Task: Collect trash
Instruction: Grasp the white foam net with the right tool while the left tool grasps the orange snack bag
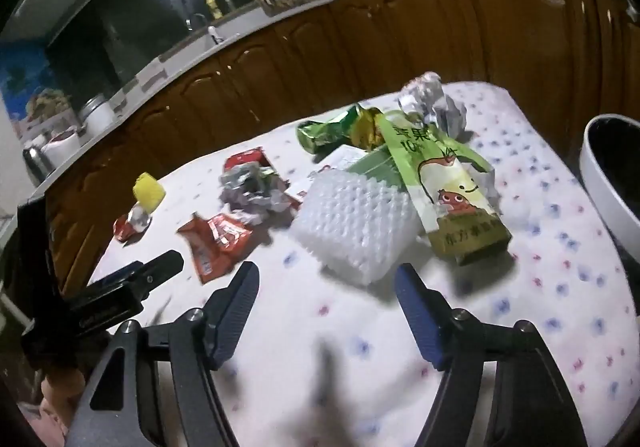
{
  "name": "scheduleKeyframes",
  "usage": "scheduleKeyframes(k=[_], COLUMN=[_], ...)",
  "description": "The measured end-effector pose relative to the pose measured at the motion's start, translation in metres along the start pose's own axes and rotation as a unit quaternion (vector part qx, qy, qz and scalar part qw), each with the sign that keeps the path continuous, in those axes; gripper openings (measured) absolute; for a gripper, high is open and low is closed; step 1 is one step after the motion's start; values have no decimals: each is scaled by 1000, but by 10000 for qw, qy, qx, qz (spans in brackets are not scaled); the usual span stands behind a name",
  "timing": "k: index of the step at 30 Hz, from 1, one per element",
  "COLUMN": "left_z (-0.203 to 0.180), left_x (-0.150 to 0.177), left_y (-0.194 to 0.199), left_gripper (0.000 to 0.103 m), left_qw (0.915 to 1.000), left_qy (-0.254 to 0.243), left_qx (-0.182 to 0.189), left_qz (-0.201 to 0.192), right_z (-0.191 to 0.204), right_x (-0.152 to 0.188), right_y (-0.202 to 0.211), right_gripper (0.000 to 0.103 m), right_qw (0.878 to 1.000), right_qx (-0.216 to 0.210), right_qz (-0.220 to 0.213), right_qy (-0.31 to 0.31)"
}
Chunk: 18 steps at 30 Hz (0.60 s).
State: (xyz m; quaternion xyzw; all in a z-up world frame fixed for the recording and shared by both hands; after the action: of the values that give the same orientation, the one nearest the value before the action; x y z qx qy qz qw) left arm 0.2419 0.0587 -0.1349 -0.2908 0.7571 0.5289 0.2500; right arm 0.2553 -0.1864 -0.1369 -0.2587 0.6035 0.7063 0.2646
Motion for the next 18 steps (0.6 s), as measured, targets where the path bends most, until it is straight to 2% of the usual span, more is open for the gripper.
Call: scheduleKeyframes(k=[2, 5, 6, 7, 8, 9, 10, 12, 18], left_z=[2, 6, 7, 7, 7, 5, 3, -1, -27], left_x=[-3, -5, -4, -4, -3, -3, -3, -5, -6], left_y=[-11, -20, -23, -24, -25, -25, -24, -16, 7], left_gripper=[102, 87, 78, 67, 61, 49, 47, 45, 37], left_qw=[9999, 9998, 9996, 9995, 9993, 9992, 9992, 9996, 9989], left_qy=[96, 160, 198, 221, 238, 247, 240, 142, -39], left_qx=[46, 26, 52, 83, 142, 218, 251, 215, 463], left_qz=[86, 153, 188, 211, 238, 225, 204, 99, -105], right_z=[-5, -8, -9, -7, -5, -5, 1, 2, 9], right_x=[-4, -6, -6, -6, -7, -6, -9, -9, -4], right_y=[-11, -22, -24, -25, -26, -26, -26, -20, 14], right_gripper=[72, 70, 67, 55, 39, 29, 14, 13, 10], right_qw=[9999, 9995, 9995, 9992, 9986, 9985, 9970, 9970, 9979], right_qx=[26, -57, -77, -147, -237, -254, -441, -516, -592], right_qz=[73, 130, 119, 147, 166, 171, 190, 103, -200], right_qy=[-113, -266, -290, -355, -443, -463, -609, -572, -190])
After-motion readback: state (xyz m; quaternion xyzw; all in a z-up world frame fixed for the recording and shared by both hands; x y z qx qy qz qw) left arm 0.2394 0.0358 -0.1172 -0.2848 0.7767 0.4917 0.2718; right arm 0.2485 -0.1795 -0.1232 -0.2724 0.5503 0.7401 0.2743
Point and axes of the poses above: each gripper's, at about its wrist camera, not at the fingertips, and y roughly against the way its jaws point, z to its left, x to its underside, the point moved 10 cm from there along -y, roughly the way its jaws point, and after that the axes turned 14 degrees about x, right-handed, at the moved point
